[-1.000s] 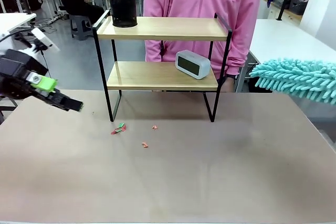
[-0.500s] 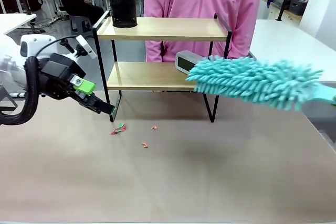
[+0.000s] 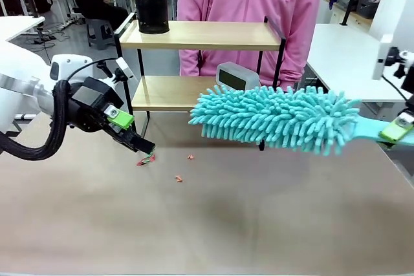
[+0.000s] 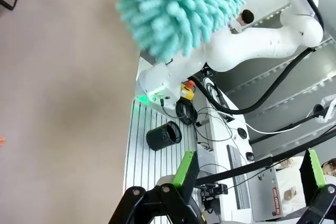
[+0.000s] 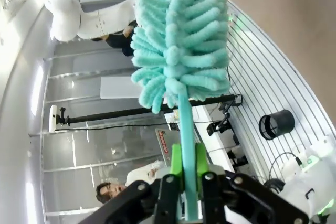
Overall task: Clean the shelf.
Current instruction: Hand the Duster back to the human.
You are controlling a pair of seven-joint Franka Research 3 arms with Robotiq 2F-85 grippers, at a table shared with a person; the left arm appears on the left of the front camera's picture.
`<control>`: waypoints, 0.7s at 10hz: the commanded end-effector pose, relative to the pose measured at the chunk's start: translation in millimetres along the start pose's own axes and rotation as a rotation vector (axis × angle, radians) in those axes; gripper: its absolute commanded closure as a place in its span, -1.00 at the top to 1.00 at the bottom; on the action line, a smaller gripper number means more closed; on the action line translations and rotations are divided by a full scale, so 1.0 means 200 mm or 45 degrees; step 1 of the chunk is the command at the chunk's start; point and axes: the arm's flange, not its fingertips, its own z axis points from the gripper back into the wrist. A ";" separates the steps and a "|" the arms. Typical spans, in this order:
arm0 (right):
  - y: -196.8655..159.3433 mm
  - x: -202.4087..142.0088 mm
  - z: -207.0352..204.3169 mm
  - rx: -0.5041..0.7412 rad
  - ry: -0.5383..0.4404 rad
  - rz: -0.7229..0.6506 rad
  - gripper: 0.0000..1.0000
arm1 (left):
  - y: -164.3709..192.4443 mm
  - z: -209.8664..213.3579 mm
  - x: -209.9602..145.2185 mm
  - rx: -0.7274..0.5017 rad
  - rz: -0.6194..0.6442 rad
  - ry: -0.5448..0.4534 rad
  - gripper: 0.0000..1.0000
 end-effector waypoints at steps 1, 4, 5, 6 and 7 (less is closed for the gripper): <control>-0.02 0.09 0.02 -0.016 0.051 0.030 -1.00 | 0.03 0.00 0.05 -0.003 0.029 0.022 1.00; -0.03 0.17 -0.03 0.006 0.098 0.092 -1.00 | 0.15 -0.02 0.15 0.055 0.037 -0.031 1.00; -0.03 0.17 -0.05 0.023 0.132 0.103 -1.00 | 0.20 -0.05 0.19 0.054 0.049 -0.037 1.00; -0.03 0.17 -0.08 0.031 0.165 0.108 -1.00 | 0.24 -0.09 0.22 0.060 0.059 -0.048 1.00; -0.04 0.16 -0.11 0.046 0.204 0.119 -1.00 | 0.27 -0.12 0.25 0.045 0.080 -0.064 1.00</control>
